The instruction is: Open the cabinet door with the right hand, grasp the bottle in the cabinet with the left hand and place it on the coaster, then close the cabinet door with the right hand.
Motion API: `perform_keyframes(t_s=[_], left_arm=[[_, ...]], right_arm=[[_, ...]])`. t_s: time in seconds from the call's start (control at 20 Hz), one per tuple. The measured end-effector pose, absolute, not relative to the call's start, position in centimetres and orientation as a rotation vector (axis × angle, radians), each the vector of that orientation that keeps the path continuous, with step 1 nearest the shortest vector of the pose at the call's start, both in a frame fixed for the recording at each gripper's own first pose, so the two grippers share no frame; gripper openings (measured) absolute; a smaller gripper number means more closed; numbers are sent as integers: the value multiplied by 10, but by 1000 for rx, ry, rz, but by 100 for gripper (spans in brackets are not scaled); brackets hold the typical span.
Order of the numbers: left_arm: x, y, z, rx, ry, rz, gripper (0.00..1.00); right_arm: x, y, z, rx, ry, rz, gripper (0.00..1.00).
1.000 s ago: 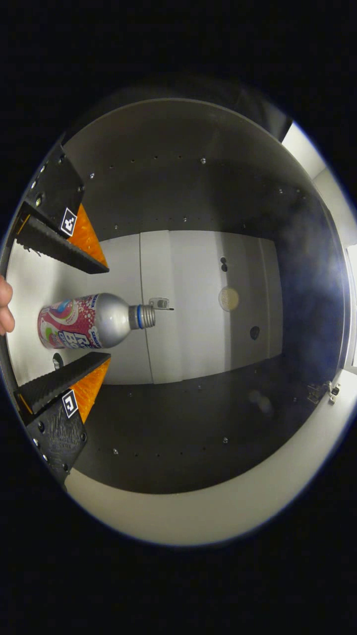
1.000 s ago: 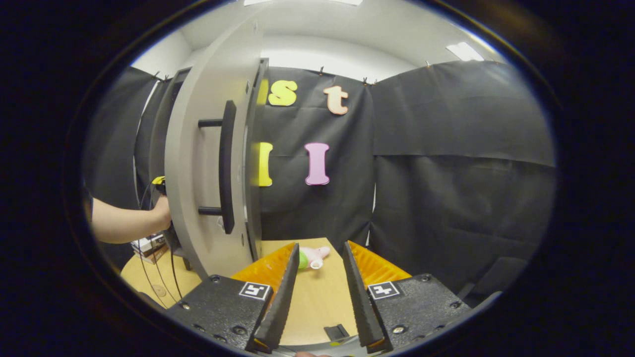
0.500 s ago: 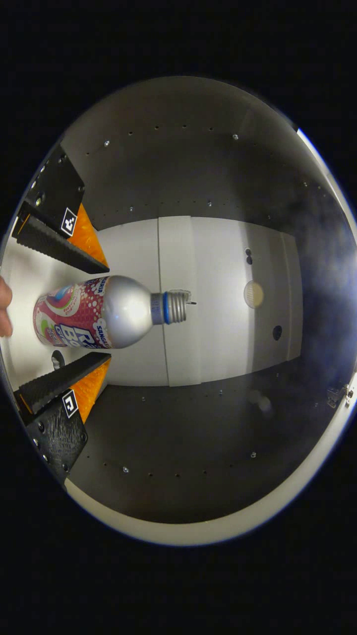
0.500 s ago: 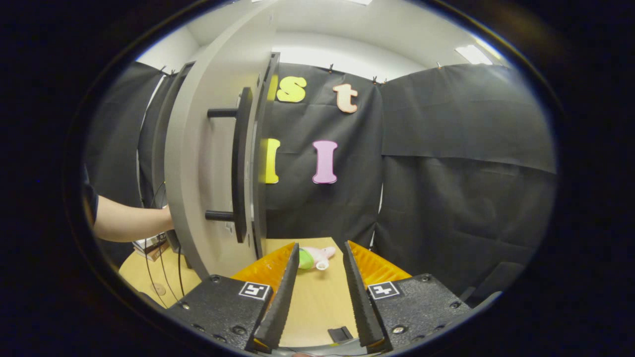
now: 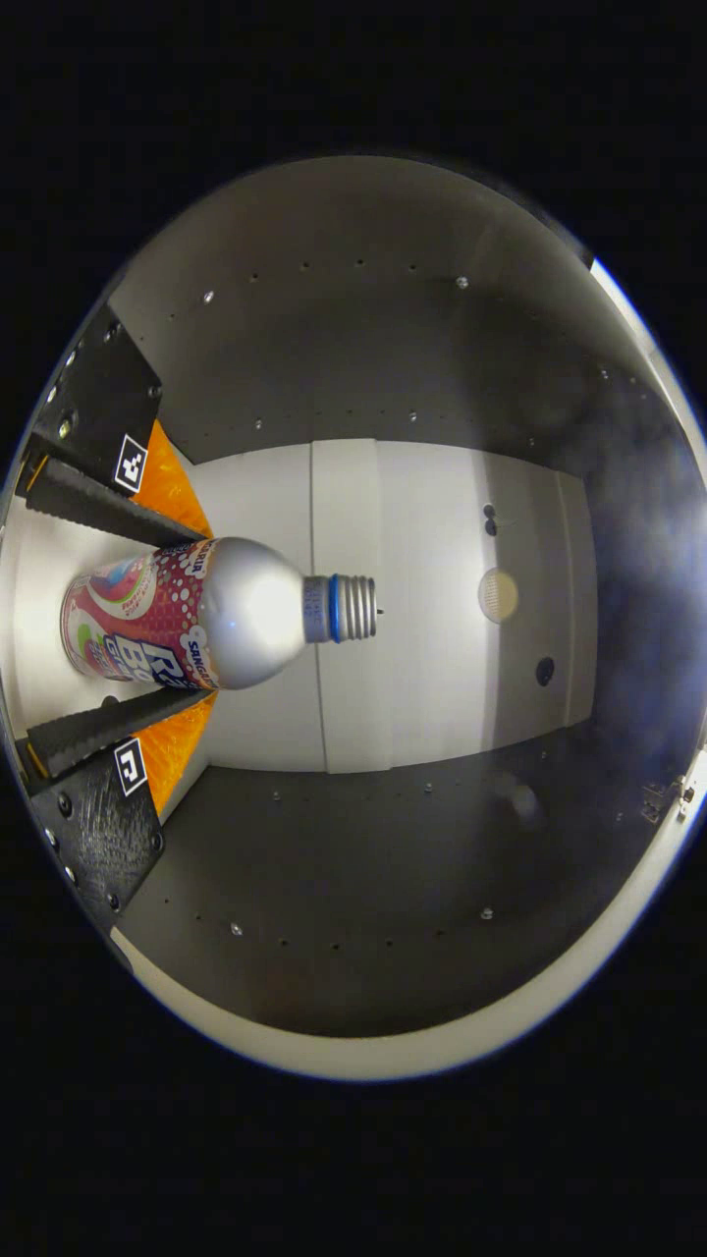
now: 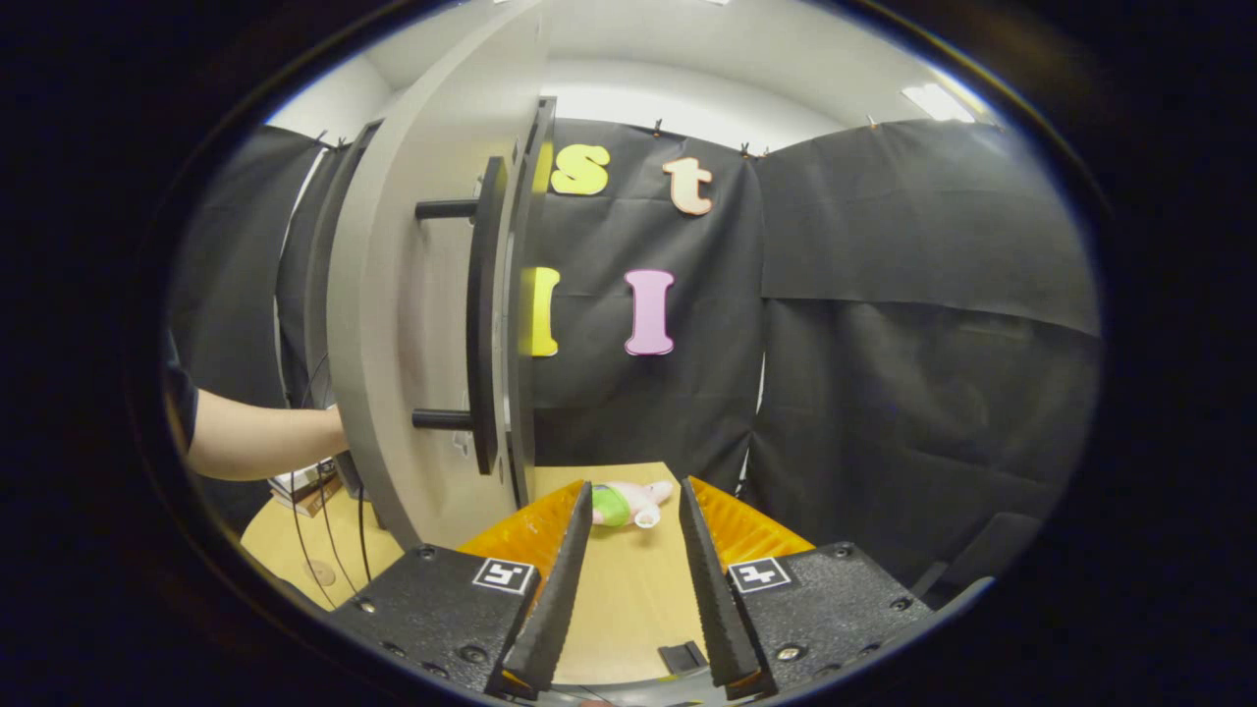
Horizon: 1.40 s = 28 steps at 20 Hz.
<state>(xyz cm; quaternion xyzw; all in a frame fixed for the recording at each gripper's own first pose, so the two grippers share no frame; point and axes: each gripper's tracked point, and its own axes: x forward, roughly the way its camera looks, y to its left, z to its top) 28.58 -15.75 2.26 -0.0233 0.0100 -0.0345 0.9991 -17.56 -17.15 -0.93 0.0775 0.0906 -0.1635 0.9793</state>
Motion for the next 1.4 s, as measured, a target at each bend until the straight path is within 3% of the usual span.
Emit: perform_keyframes(t_s=[0.35,0.7,1.1,1.4], left_arm=[[154,-139,56,-78,-27,-114,76],[12,-74,57,-63,-68,-37,75],[-59,-7,-69,-38,13,52,75],[-73,28,-163,-49,60,107,75]], right_arm=[[-176,-172,-9,167,147,-273,59],[-168,-189,-15,167,127,-220,58],[-156,-197,-31,172,169,-228,58],[-154,-191,-58,117,235,-250,58]])
